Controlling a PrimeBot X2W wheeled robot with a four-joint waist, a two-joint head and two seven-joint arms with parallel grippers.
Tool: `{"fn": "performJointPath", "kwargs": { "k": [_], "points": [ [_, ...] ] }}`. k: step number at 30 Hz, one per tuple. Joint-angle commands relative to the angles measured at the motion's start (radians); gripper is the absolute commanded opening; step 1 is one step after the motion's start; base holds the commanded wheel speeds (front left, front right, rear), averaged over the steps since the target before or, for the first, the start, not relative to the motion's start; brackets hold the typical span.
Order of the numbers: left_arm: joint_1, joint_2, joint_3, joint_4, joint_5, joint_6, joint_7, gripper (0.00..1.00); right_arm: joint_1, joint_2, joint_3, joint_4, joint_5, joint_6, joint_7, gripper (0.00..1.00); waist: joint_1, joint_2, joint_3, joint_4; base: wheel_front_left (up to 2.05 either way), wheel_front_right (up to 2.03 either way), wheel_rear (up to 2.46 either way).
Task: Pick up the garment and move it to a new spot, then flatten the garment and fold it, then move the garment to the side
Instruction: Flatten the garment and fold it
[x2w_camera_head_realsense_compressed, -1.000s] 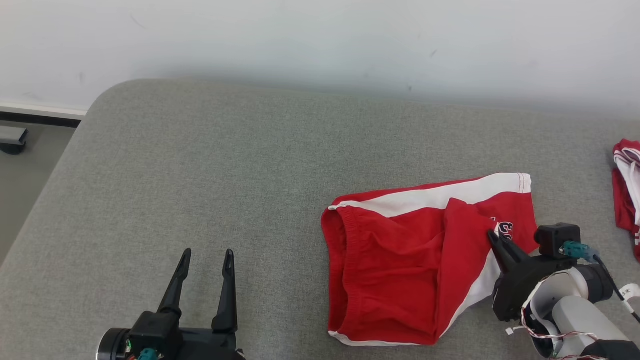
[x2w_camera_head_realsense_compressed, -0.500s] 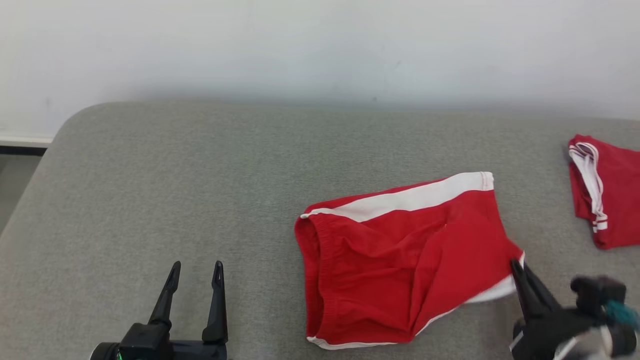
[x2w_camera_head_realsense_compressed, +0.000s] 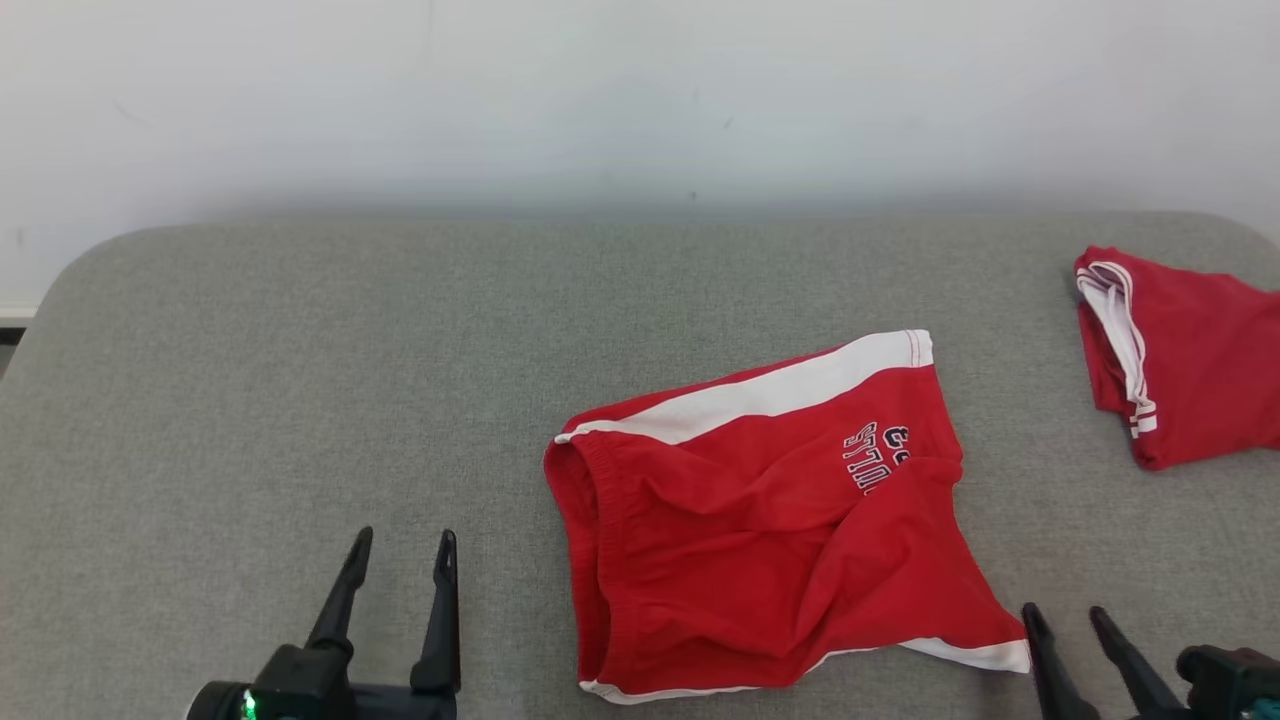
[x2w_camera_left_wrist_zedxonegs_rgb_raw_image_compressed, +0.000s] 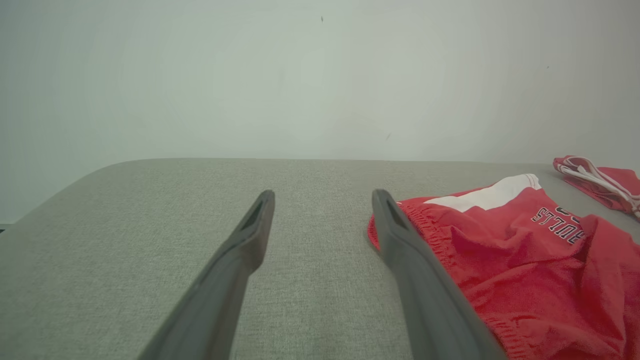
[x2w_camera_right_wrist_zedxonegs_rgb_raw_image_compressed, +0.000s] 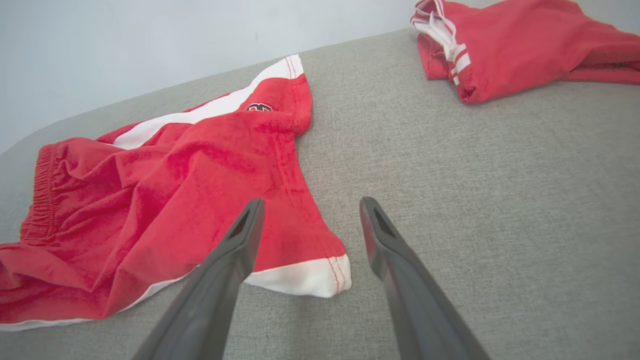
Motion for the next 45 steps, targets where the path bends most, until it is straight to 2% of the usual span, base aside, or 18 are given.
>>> {"fn": "performJointPath", "kwargs": {
  "k": [1, 6, 13, 21, 30, 31, 32, 33, 38, 45],
  "points": [
    [0.018, 0.000, 0.000, 0.008, 0.018, -0.008, -0.003, 1.00, 0.016, 0.000, -0.015, -0.011, -0.012, -0.003, 0.004, 1.00, 0.0001, 0.0000, -0.013, -0.008, 0.00, 0.00, 0.00],
    [0.058, 0.005, -0.048, 0.039, 0.037, -0.034, -0.003, 1.00, 0.050, -0.012, -0.033, -0.014, -0.037, -0.003, 0.025, 1.00, 0.0001, 0.0000, -0.035, -0.017, 0.00, 0.00, 0.00],
    [0.094, 0.023, -0.189, 0.115, 0.038, -0.055, -0.003, 1.00, 0.033, -0.043, -0.007, 0.048, -0.049, -0.003, 0.032, 1.00, 0.0001, 0.0000, -0.022, -0.027, 0.00, 0.00, 0.00],
    [-0.003, 0.053, -0.294, 0.260, 0.008, -0.053, -0.003, 1.00, -0.064, -0.081, 0.083, 0.191, -0.042, -0.003, 0.009, 1.00, 0.0001, 0.0000, 0.021, -0.040, 0.00, 0.00, 0.00],
    [-0.107, 0.081, -0.409, 0.387, -0.048, -0.054, -0.003, 1.00, -0.170, -0.084, 0.171, 0.338, -0.022, -0.003, -0.035, 1.00, 0.0001, 0.0000, 0.038, -0.037, 0.00, 0.00, 0.00],
    [-0.117, 0.079, -0.414, 0.404, -0.067, -0.054, -0.003, 0.95, -0.180, -0.083, 0.186, 0.361, -0.020, -0.003, -0.036, 0.97, 0.0001, 0.0000, 0.038, -0.036, 0.00, 0.00, 0.00],
    [-0.125, 0.075, -0.424, 0.423, -0.079, -0.054, -0.003, 0.52, -0.188, -0.083, 0.200, 0.381, -0.015, -0.003, -0.037, 0.44, 0.0001, 0.0000, 0.038, -0.035, 0.00, 0.00, 0.00],
    [-0.135, 0.075, -0.437, 0.439, -0.086, -0.054, -0.003, 0.00, -0.197, -0.080, 0.212, 0.399, -0.009, -0.003, -0.043, 0.00, 0.0001, 0.0000, 0.037, -0.034, 0.00, 0.00, 0.00],
    [-0.154, 0.078, -0.474, 0.449, -0.141, -0.054, -0.003, 0.00, -0.216, -0.093, 0.245, 0.440, 0.016, -0.003, -0.095, 0.00, 0.0001, 0.0000, 0.024, -0.030, 0.00, 0.00, 0.00],
    [-0.070, 0.112, -0.408, 0.332, -0.138, -0.054, -0.003, 0.00, -0.155, -0.129, 0.233, 0.359, 0.049, -0.003, -0.134, 0.00, 0.0001, 0.0000, 0.007, -0.035, 0.00, 0.00, 0.00]
  ]
}}
